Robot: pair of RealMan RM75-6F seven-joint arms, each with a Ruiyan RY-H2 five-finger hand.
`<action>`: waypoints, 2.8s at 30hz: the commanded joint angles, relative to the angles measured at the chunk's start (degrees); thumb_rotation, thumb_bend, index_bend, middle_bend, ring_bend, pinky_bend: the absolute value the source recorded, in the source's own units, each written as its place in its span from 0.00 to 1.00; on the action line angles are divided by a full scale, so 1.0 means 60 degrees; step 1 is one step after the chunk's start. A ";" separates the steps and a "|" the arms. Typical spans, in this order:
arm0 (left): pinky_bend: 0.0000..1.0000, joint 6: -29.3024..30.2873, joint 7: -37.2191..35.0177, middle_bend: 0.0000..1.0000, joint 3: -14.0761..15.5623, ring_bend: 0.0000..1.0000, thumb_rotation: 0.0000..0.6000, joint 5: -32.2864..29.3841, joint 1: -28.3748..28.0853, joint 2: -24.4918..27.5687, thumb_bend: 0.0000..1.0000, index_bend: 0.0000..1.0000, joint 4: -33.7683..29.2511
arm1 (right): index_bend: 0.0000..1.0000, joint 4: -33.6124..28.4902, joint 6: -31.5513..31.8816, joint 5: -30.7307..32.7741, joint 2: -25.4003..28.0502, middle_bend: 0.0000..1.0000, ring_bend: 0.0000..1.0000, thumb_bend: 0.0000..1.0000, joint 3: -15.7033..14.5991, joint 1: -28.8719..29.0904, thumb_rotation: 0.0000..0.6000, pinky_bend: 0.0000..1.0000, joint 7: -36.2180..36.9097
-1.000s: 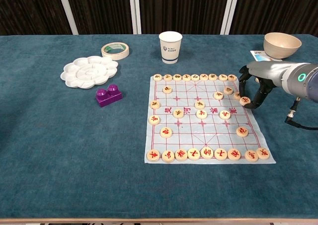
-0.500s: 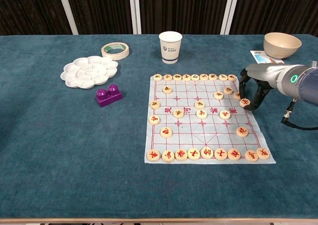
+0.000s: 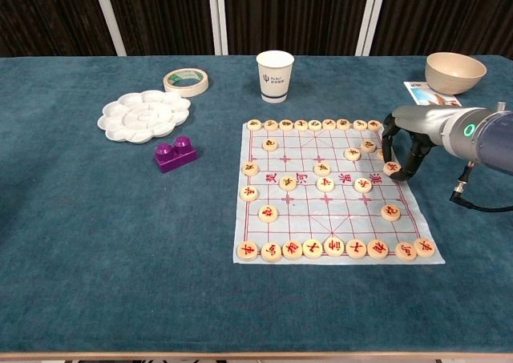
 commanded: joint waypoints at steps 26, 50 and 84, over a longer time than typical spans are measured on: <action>0.00 -0.0022 0.0097 0.00 0.0020 0.00 1.00 -0.0005 -0.0017 -0.0034 0.00 0.13 -0.0002 | 0.47 0.0120 -0.0121 0.0087 -0.0005 0.00 0.00 0.38 -0.0050 0.0097 1.00 0.09 0.0100; 0.00 -0.0039 0.0190 0.00 0.0030 0.00 1.00 -0.0010 -0.0041 -0.0082 0.00 0.13 0.0014 | 0.45 -0.0314 -0.0024 -0.0064 0.0286 0.00 0.00 0.38 -0.0120 0.0032 1.00 0.09 0.0237; 0.00 -0.0061 0.0011 0.00 0.0060 0.00 1.00 0.0084 -0.0056 -0.0113 0.00 0.13 0.0027 | 0.22 -0.3054 0.6914 -0.9448 0.4134 0.00 0.00 0.38 -0.2836 -0.6803 1.00 0.09 0.6499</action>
